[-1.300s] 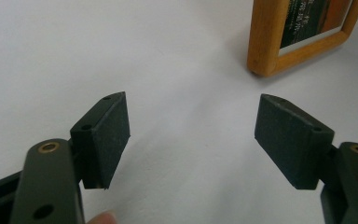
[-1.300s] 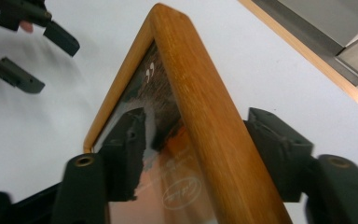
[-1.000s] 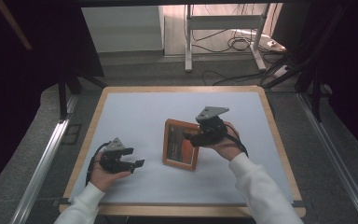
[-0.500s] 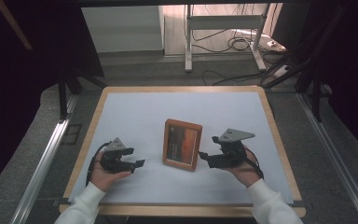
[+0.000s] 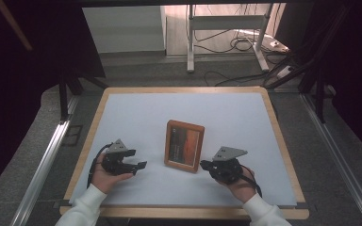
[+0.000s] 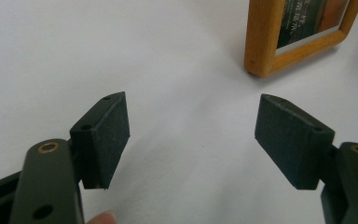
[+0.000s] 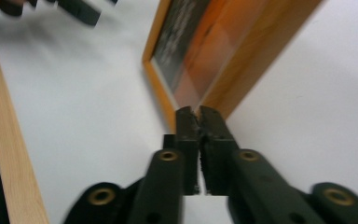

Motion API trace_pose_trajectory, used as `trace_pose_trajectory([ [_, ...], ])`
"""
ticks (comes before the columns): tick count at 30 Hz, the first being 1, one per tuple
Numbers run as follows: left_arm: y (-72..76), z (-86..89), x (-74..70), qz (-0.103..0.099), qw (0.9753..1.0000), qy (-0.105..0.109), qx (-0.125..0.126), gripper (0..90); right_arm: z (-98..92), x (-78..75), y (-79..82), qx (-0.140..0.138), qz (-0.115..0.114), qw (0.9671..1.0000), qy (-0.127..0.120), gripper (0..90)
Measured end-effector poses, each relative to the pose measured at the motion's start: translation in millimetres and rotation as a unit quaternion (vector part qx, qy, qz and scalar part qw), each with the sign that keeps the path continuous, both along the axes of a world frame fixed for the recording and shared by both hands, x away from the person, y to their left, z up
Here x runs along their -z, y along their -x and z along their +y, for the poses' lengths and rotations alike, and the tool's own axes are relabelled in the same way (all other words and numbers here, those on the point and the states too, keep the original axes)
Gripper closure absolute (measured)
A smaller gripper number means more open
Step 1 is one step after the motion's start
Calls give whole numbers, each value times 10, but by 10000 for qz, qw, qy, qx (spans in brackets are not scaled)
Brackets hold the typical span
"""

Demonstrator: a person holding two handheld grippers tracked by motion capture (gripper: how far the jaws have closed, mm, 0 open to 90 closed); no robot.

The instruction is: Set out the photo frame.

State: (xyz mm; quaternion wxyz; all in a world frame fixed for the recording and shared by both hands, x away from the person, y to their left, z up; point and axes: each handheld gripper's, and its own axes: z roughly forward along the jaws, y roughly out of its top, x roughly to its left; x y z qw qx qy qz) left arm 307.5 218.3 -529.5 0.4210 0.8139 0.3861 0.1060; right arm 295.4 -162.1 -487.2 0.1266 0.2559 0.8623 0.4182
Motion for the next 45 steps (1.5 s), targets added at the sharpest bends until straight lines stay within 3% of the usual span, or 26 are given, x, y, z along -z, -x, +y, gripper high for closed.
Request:
trace_pose_trajectory([
  [8,10,-3,-3,-17,10000,6,2,264,229,159,33,-318,26,9991,287,900],
  [13,5,-10,6,1,10000,-1,19,264,227,204,14,-300,78,9990,329,900],
  [24,6,-16,11,5,10000,-10,12,262,415,345,-56,-388,145,9971,634,900],
  [45,6,-7,6,-14,10000,2,11,260,286,390,-153,-204,193,9976,627,900],
])
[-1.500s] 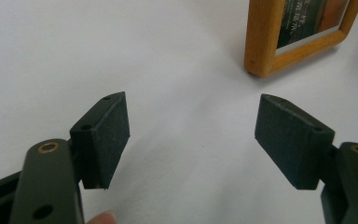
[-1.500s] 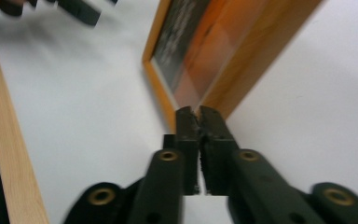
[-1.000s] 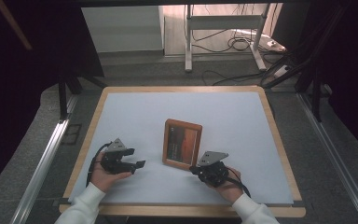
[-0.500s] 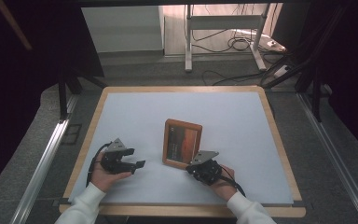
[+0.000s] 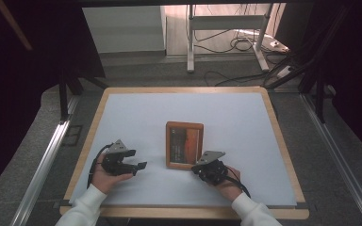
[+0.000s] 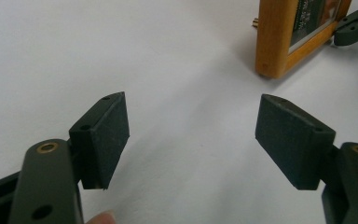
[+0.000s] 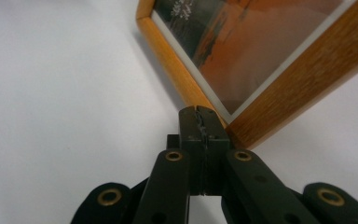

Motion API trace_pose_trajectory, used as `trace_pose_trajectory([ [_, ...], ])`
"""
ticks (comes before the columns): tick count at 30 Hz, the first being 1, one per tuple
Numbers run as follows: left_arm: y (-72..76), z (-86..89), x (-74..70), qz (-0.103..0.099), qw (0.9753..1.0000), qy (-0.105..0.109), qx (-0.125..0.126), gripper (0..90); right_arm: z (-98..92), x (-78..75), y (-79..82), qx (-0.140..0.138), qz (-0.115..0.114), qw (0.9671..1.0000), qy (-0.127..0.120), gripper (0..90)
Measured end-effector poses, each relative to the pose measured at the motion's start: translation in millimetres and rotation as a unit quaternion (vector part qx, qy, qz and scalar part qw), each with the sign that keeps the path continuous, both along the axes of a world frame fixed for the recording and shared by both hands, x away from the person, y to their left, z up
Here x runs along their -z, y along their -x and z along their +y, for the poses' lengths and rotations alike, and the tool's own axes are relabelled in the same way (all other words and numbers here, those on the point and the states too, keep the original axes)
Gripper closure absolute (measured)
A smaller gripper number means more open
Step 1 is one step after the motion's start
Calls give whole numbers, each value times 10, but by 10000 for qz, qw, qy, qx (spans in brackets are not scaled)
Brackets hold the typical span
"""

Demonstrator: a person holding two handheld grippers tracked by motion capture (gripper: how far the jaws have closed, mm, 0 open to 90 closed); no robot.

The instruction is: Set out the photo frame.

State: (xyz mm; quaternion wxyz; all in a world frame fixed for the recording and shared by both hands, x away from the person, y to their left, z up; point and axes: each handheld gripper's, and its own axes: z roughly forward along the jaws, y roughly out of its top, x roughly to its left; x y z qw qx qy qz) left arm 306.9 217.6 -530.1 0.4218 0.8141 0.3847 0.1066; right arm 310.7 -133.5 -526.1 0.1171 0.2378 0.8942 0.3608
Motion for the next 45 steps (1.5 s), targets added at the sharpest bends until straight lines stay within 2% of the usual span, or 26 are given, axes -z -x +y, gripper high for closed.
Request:
trace_pose_trajectory([
  [19,-3,-2,2,-2,10000,-10,6,260,-20,8,0,30,-46,10000,-54,900],
  [24,-8,9,2,-7,10000,-5,-13,259,-56,-40,18,25,-90,9997,-205,900],
  [30,13,4,-12,-78,10000,-15,-36,260,-207,-138,73,86,-209,9989,-399,900],
  [36,24,-5,-10,-77,10000,-29,-29,260,-493,-216,79,449,-294,9965,-643,894],
  [39,22,-20,-8,-76,10000,-33,-36,260,-674,-244,79,692,-353,9943,-730,840],
  [40,25,-29,-12,-87,10000,-38,-31,260,-745,-248,78,783,-345,9932,-791,796],
  [43,44,-47,-17,-123,9999,-76,13,260,-961,-237,99,1096,-357,9893,-896,525],
  [45,41,-44,-13,-122,9999,-85,0,260,-1098,-209,131,1319,-387,9862,-925,411],
])
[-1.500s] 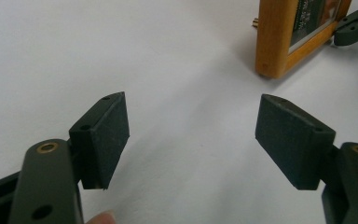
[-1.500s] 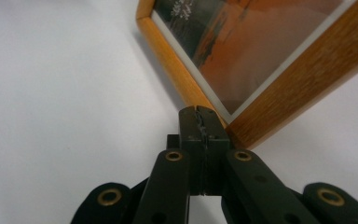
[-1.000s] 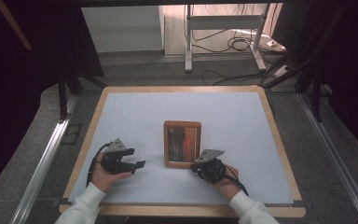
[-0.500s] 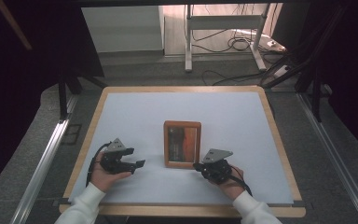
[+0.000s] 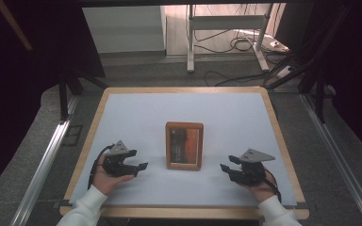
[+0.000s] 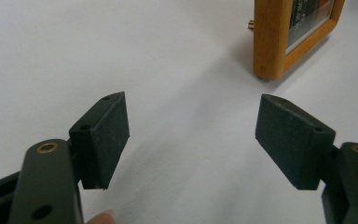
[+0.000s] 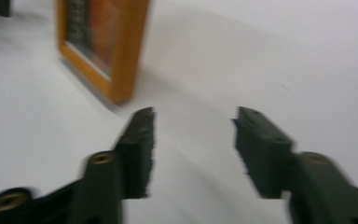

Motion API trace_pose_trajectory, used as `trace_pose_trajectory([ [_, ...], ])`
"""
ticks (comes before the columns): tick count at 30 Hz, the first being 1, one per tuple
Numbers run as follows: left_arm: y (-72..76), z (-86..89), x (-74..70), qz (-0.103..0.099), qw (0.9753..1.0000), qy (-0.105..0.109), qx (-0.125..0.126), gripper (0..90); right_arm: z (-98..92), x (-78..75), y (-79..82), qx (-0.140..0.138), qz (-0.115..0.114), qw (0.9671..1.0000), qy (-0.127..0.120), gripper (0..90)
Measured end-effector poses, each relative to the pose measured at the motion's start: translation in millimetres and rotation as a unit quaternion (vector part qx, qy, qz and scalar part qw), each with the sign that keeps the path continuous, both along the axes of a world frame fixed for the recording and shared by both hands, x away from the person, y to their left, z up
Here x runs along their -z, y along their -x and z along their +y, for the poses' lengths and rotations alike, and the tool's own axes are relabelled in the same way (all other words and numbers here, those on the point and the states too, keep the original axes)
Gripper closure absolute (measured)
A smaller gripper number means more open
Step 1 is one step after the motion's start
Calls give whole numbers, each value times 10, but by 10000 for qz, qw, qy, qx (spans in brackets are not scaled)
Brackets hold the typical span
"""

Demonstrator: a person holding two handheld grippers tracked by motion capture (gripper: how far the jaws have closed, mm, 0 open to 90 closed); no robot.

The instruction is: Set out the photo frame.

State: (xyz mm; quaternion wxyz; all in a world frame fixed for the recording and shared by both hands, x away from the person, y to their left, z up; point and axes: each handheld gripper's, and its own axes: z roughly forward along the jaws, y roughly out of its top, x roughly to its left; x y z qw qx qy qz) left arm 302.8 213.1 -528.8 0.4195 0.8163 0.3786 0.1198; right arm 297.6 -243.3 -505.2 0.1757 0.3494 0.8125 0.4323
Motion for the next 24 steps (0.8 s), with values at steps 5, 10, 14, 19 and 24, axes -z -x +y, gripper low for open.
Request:
trace_pose_trajectory([
  [5,-2,-2,11,18,10000,-30,-21,259,-284,67,52,444,231,9986,-153,292],
  [10,-4,-6,16,8,10000,-50,-42,257,-432,81,28,747,327,9961,-336,268],
  [14,-4,-9,19,10,10000,-63,-28,257,-417,77,-1,747,322,9961,-342,257],
  [19,-6,-4,24,16,10000,-60,-28,257,-387,88,-3,727,323,9964,-277,249],
  [24,-10,-11,31,11,10000,-84,-32,257,-382,89,1,754,280,9964,-253,236],
])
